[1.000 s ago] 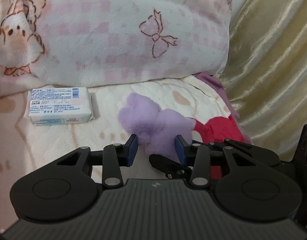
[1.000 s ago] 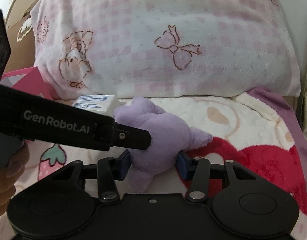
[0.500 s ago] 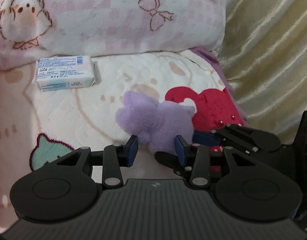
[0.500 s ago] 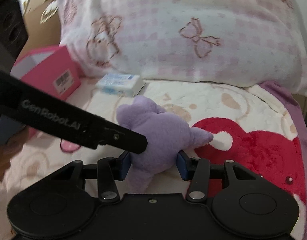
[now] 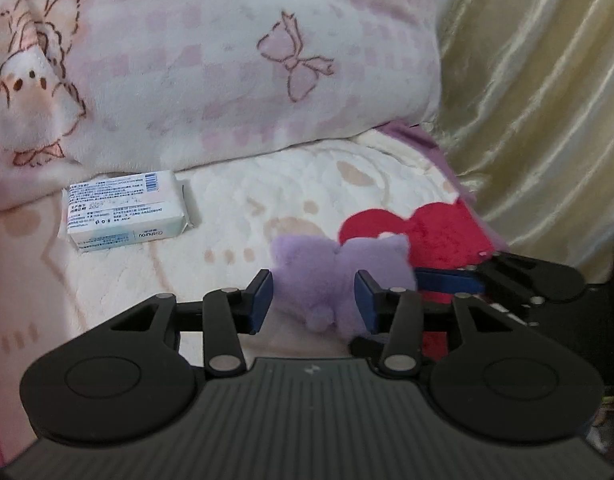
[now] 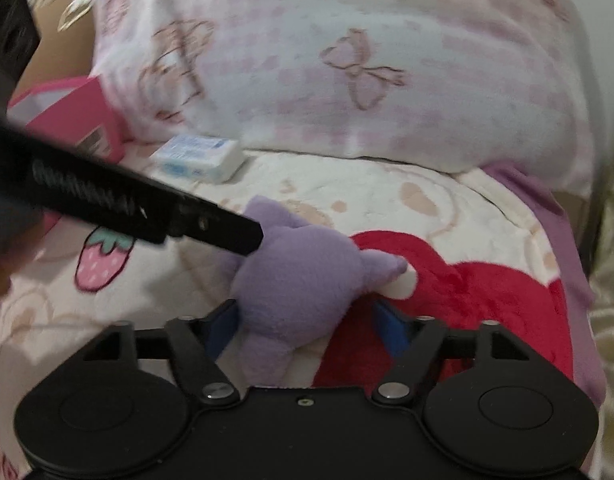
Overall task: Organize objects
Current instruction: 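Close the right tool on the lilac plush toy, then lift the lilac plush toy with the right tool off the blanket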
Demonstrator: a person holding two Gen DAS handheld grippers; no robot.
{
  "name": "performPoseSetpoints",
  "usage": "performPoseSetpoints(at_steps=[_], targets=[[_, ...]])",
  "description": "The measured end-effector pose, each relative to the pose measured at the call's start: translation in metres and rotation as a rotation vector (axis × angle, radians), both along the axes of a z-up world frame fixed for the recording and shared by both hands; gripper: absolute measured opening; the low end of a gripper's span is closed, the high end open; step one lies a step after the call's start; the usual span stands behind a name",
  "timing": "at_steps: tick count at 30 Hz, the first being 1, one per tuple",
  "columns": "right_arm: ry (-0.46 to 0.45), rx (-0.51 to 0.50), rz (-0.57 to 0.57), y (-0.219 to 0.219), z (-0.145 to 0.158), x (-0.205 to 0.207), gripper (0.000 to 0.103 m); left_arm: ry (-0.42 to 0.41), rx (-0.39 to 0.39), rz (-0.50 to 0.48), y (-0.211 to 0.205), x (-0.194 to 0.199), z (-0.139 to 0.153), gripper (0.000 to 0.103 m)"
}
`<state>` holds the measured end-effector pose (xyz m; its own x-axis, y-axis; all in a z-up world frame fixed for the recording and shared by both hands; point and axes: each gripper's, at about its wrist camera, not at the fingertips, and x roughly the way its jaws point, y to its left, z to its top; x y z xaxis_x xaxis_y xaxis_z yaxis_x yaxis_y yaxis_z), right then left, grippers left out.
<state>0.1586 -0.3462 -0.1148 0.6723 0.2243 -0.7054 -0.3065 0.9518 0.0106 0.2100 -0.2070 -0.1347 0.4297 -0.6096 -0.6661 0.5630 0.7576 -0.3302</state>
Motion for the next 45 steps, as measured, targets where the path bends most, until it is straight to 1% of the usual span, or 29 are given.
performPoseSetpoints(at_steps=[1,4,5,6,7,9,11,12,13,15,17,19,20,22,24,28,31,34,37,40,45], targets=[[0.010,0.026,-0.011,-0.002,-0.001,0.001,0.078,-0.008,0.017,0.001,-0.003,0.000,-0.004,0.045],[0.004,0.109,-0.055,-0.008,-0.003,0.003,0.078,-0.038,-0.005,0.012,-0.003,-0.003,-0.006,0.044],[0.000,0.142,-0.063,-0.009,-0.002,0.003,0.076,-0.035,-0.010,0.015,-0.003,-0.003,-0.006,0.044],[-0.002,0.177,-0.067,-0.011,-0.001,0.004,0.067,-0.027,-0.014,0.014,-0.003,-0.002,-0.007,0.043],[0.004,0.191,-0.077,-0.011,-0.002,0.006,0.067,-0.015,-0.020,0.013,-0.003,-0.001,-0.008,0.041],[0.012,0.191,-0.089,-0.009,-0.004,0.011,0.063,0.013,-0.034,0.019,-0.002,0.002,-0.010,0.041],[0.010,0.179,-0.092,-0.007,-0.006,0.011,0.062,0.062,-0.051,0.031,0.000,0.007,-0.014,0.041],[0.008,0.167,-0.090,-0.005,-0.007,0.010,0.062,0.079,-0.053,0.035,0.001,0.009,-0.016,0.042],[0.001,0.151,-0.085,-0.004,-0.007,0.010,0.062,0.094,-0.055,0.046,0.002,0.011,-0.019,0.046],[0.002,0.142,-0.091,-0.004,-0.009,0.010,0.061,0.096,-0.061,0.052,0.003,0.012,-0.023,0.047],[0.037,0.169,-0.130,-0.009,-0.010,0.015,0.061,0.088,-0.057,0.045,0.002,0.012,-0.025,0.047],[0.039,0.180,-0.149,-0.009,-0.011,0.016,0.061,0.079,-0.059,0.042,0.001,0.010,-0.024,0.043],[0.031,0.168,-0.149,-0.005,-0.012,0.014,0.062,0.078,-0.057,0.042,0.001,0.009,-0.022,0.041],[0.011,0.133,-0.146,0.003,-0.012,0.009,0.060,0.080,-0.055,0.042,0.001,0.006,-0.020,0.037],[0.001,0.117,-0.139,0.007,-0.009,0.003,0.059,0.071,-0.047,0.040,0.003,0.000,-0.016,0.036],[0.001,0.119,-0.121,0.012,-0.001,-0.013,0.058,0.059,-0.026,0.028,0.010,-0.018,-0.003,0.036],[0.001,0.065,-0.103,0.029,0.004,-0.021,0.058,0.067,-0.014,0.043,0.018,-0.029,0.002,0.036],[0.010,0.082,-0.098,0.037,0.011,-0.029,0.058,0.065,-0.017,0.065,0.029,-0.039,0.008,0.036],[0.033,0.118,-0.085,0.042,0.017,-0.040,0.059,0.099,-0.017,0.080,0.044,-0.046,0.016,0.036],[0.052,0.139,-0.057,0.050,0.022,-0.053,0.060,0.115,-0.001,0.088,0.056,-0.059,0.023,0.036],[0.083,0.115,-0.014,0.068,0.032,-0.072,0.060,0.174,0.044,0.108,0.071,-0.076,0.035,0.036]])
